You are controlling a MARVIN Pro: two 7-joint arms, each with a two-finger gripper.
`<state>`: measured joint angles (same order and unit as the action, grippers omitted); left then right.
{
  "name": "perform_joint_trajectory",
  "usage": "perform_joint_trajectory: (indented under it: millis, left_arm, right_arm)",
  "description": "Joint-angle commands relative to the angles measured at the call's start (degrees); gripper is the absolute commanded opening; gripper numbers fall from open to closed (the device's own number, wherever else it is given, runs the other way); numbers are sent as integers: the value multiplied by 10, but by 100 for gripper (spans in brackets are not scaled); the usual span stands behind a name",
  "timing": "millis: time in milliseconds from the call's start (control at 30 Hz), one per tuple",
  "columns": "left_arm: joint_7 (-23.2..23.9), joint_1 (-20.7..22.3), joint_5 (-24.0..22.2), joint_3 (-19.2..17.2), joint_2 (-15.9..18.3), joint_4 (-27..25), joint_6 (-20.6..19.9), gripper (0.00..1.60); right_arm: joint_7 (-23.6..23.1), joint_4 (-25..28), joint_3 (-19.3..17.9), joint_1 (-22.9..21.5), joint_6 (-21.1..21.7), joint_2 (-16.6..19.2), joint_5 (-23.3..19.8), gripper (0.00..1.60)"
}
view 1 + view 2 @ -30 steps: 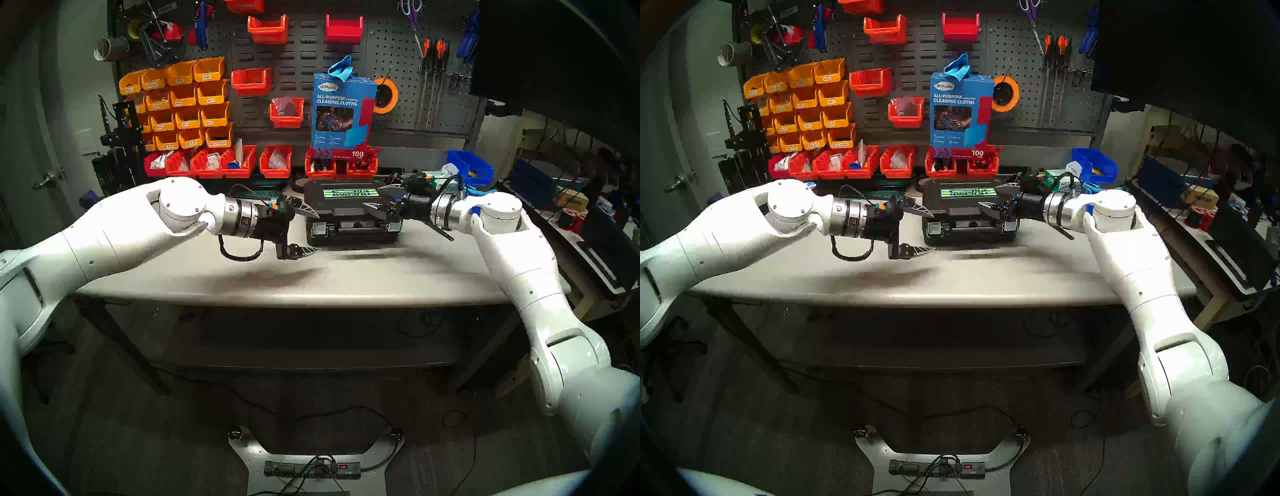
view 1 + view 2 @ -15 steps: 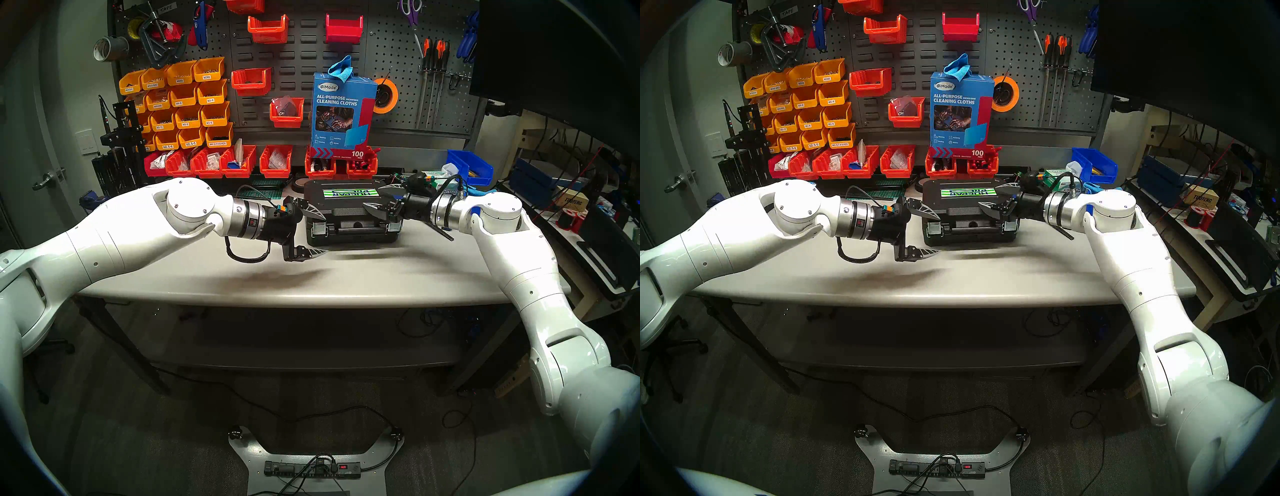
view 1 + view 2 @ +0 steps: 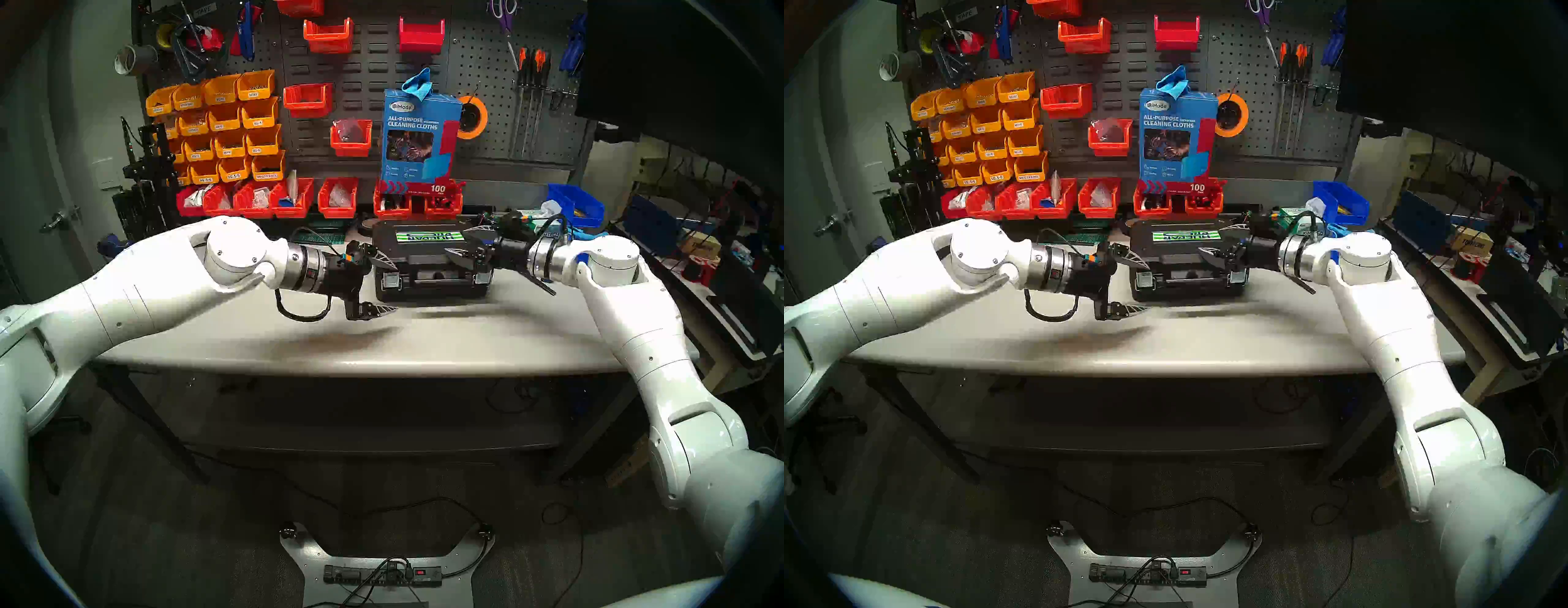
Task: Open the tool box
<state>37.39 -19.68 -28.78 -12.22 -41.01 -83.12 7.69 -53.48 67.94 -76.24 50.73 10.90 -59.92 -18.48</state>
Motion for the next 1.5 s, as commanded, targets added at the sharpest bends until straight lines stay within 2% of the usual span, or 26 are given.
perform_joint_trajectory:
  millis: [0,300,500,533,600,933,1267,1300,1367,1467]
  left_arm:
    - [3,5,2,-2,11,-13,-8,160]
    - [29,-23,-4,24,53,-74,-28,160]
    - [11,-38,-14,30,72,-104,-36,160]
    - [-5,-39,-23,23,68,-103,-37,160]
    - [-10,-36,-29,19,64,-100,-39,160]
    - [-48,0,-122,-53,10,-49,-54,160]
    - [-96,13,-222,-116,-62,62,-88,160]
    - [-107,11,-232,-119,-62,60,-97,160]
    - [-113,10,-249,-126,-85,95,-106,160]
    - [-130,10,-271,-118,-97,115,-117,160]
  right_arm:
    - [-1,4,-3,-5,-1,1,-1,160]
    - [-1,4,-3,-5,-1,1,-1,160]
    - [-1,4,-3,-5,-1,1,-1,160]
    - [-1,4,-3,-5,-1,1,-1,160]
    - [-1,4,-3,-5,-1,1,-1,160]
    - [0,4,-2,-5,-1,1,-1,160]
    - [0,4,-2,-5,-1,1,-1,160]
    - [0,4,-2,-5,-1,1,-1,160]
    - [0,4,-2,-5,-1,1,-1,160]
    - [-1,4,-2,-5,-1,1,-1,160]
